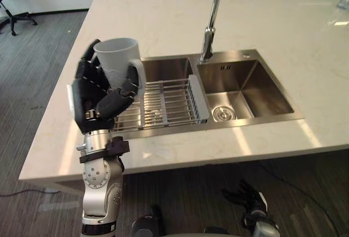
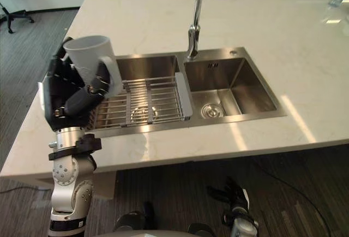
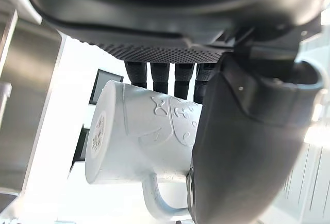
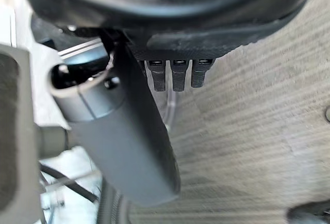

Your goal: Walk over to the sink, pick up the cup, carry it to the dishwasher, place the cup inside the dishwasher, then close the dishwasher door

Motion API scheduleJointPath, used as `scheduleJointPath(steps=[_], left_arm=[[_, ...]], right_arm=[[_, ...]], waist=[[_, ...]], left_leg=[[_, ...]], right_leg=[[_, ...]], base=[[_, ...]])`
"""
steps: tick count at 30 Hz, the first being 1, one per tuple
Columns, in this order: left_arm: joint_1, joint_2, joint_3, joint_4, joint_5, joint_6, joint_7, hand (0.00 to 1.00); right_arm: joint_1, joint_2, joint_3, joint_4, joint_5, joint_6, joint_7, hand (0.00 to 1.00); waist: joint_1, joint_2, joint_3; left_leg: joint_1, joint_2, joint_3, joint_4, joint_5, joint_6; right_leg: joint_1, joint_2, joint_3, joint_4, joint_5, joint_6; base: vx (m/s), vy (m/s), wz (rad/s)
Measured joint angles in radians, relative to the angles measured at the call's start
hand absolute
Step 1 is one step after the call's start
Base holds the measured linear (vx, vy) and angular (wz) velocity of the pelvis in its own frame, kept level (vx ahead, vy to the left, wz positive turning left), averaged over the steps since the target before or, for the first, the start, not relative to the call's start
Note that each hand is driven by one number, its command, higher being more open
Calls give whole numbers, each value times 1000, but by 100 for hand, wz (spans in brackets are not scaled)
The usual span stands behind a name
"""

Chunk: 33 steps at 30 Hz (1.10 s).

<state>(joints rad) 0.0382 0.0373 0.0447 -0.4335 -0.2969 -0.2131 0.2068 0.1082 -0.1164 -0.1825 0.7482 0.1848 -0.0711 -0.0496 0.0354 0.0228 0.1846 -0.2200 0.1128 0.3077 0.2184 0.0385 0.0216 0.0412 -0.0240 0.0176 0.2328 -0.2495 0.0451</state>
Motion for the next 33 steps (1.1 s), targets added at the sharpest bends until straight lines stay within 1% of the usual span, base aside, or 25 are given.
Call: scheduleJointPath(steps=[1, 2, 3, 4, 5, 6, 7, 8, 9, 10, 11, 12, 13, 16, 17, 18, 19, 21, 22, 23, 25, 26, 28, 30, 33], left_arm=[[22, -8, -22, -1, -1, 0, 0, 30], [27, -8, -31, -2, -4, 0, 0, 30], [27, -7, -43, -3, -14, -1, -1, 30], [27, -7, -67, -4, -27, -1, -2, 30], [27, -7, -80, -4, -29, -1, -4, 30], [26, -7, -108, -5, -31, -2, -12, 30], [25, -7, -133, -6, -37, -4, -20, 30], [22, -6, -145, -6, -39, -4, -22, 30], [16, -5, -171, -6, -39, -5, -32, 30], [11, -5, -196, -2, -39, -5, -43, 30], [6, -5, -210, 3, -39, -5, -46, 30], [-5, -2, -231, 12, -38, -6, -56, 30], [-8, 19, -238, 24, -38, -4, -58, 30], [-6, 44, -231, 59, -38, -1, -54, 30], [-6, 44, -227, 59, -38, -1, -54, 30], [-6, 47, -222, 59, -38, -2, -54, 30], [-6, 49, -222, 59, -38, -2, -54, 30], [-6, 64, -228, 58, -38, -2, -56, 30], [-5, 67, -230, 58, -38, -2, -58, 30], [-5, 72, -230, 58, -38, -1, -58, 30], [1, 72, -230, 58, -38, -1, -60, 30], [6, 69, -228, 58, -38, -1, -59, 30], [30, 74, -219, 58, -38, -2, -57, 30], [50, 75, -217, 55, -38, -2, -58, 30], [105, 61, -190, 50, -38, -1, -57, 30]], right_arm=[[1, 2, 1, 20, 14, 0, -1, 90], [3, 3, 1, 21, 18, 0, -1, 90], [5, 3, -7, 19, 20, -4, -10, 90], [13, 1, -10, 18, 21, -13, -26, 90], [17, -6, -11, 18, 22, -14, -35, 90], [33, -20, -9, 16, 27, -14, -40, 90], [46, -23, -10, 10, 28, -14, -41, 90], [54, -24, -9, 5, 28, -14, -41, 90], [66, -23, -10, -1, 28, -15, -42, 90], [73, -25, -11, -3, 28, -15, -45, 90], [79, -24, -11, -6, 28, -15, -46, 90], [88, -20, -13, -7, 27, -15, -46, 90], [95, 3, -9, -13, 27, -11, -44, 90], [105, 31, -7, -12, 27, -11, -34, 90], [102, 33, -7, -12, 27, -11, -34, 90], [100, 34, -6, -12, 26, -11, -33, 90], [98, 34, -5, -12, 25, -11, -33, 90], [94, 34, -5, -12, 17, -11, -33, 90], [93, 34, -5, -12, 12, -11, -33, 90], [94, 35, -5, -13, 9, -11, -33, 90], [113, 24, -7, -12, 9, -9, -35, 90], [118, 18, -7, -12, 9, -8, -35, 90], [123, 10, -4, -12, 9, -5, -36, 90], [117, 10, 3, -12, 9, -5, -35, 90], [101, 8, 42, -25, 9, -5, -37, 90]], waist=[[-3, 5, 0], [-7, 5, 1], [-22, 1, 2], [-37, 0, 4], [-38, -1, 4], [-42, -3, 5], [-53, 4, 0], [-56, 3, 0], [-61, 15, -12], [-78, 19, -18], [-83, 36, -29], [-83, 50, -41], [-80, 32, -46], [-74, 21, -48], [-72, 20, -49], [-67, 17, -51], [-63, 14, -52], [-54, 4, -55], [-54, -3, -57], [-65, -15, -62], [-89, -20, -65], [-83, -19, -65], [-57, -17, -71], [-50, -19, -76], [-50, -19, -77]], left_leg=[[1, 13, -27, 1, 18, -12], [-2, 14, -46, 0, 29, -21], [-18, 8, -97, -15, 70, -66], [-46, 13, -123, 46, 38, -57], [-55, 16, -123, 111, -2, -34], [-49, 21, -126, 230, -85, -28], [-20, 35, -128, 302, -145, -38], [1, 44, -127, 313, -169, -47], [65, 61, -128, 290, -199, -62], [135, 64, -130, 198, -215, -76], [173, 61, -133, 117, -215, -85], [214, 50, -139, -25, -199, -110], [219, 18, -144, -66, -166, -96], [218, -26, -161, -48, -162, -90], [217, -31, -161, -47, -161, -89], [216, -40, -162, -44, -160, -77], [215, -44, -163, -42, -160, -73], [209, -56, -174, -35, -161, -59], [199, -62, -188, -31, -159, -51], [184, -78, -221, -24, -153, -42], [165, -98, -284, -10, -147, -36], [164, -102, -290, -8, -146, -37], [160, -107, -305, -9, -143, -41], [143, -110, -338, -13, -132, -45], [103, -117, -418, -5, -109, -64]], right_leg=[[15, 20, -19, -5, 13, -14], [18, 29, -32, -3, 17, -20], [12, 26, -75, -5, 27, -37], [1, 20, -111, -4, 38, -53], [-4, 16, -122, -3, 43, -56], [-8, 4, -135, -4, 56, -56], [-10, -4, -151, -11, 74, -54], [-16, -9, -158, -15, 81, -52], [-33, -20, -168, -15, 91, -43], [-47, -27, -186, -25, 104, -27], [-52, -29, -195, -35, 113, -16], [-70, -33, -209, -50, 131, 2], [-75, -59, -212, -61, 147, 12], [-50, -97, -225, -77, 168, 42], [-49, -103, -225, -77, 171, 45], [-48, -110, -225, -77, 176, 46], [-47, -114, -226, -75, 177, 48], [-49, -121, -232, -55, 173, 46], [-64, -126, -219, -19, 150, 42], [-82, -104, -114, 26, 94, 28], [-93, -62, 3, 71, 47, 12], [-96, -61, 10, 84, 41, 14], [-96, -62, -8, 94, 36, 22], [-96, -64, -40, 94, 35, 19], [-94, -63, -99, 92, 35, 12]], base=[[-268, -91, 49], [-279, -95, 63], [-278, -92, 81], [-277, -79, 80], [-307, -63, 61], [-201, 23, 44], [-176, 51, 42], [-147, 99, 37], [-140, 139, 43], [-145, 151, 49], [-137, 187, 52], [-127, 218, 39], [-119, 222, 29], [-85, 169, 23], [-92, 145, 13], [-78, 97, 6], [-125, 102, 9], [-124, 63, 15], [-107, 8, 46], [-98, -19, 72], [-51, -98, 91], [-28, -89, 54], [-14, -44, 22], [-2, -78, 50], [14, -93, 81]])
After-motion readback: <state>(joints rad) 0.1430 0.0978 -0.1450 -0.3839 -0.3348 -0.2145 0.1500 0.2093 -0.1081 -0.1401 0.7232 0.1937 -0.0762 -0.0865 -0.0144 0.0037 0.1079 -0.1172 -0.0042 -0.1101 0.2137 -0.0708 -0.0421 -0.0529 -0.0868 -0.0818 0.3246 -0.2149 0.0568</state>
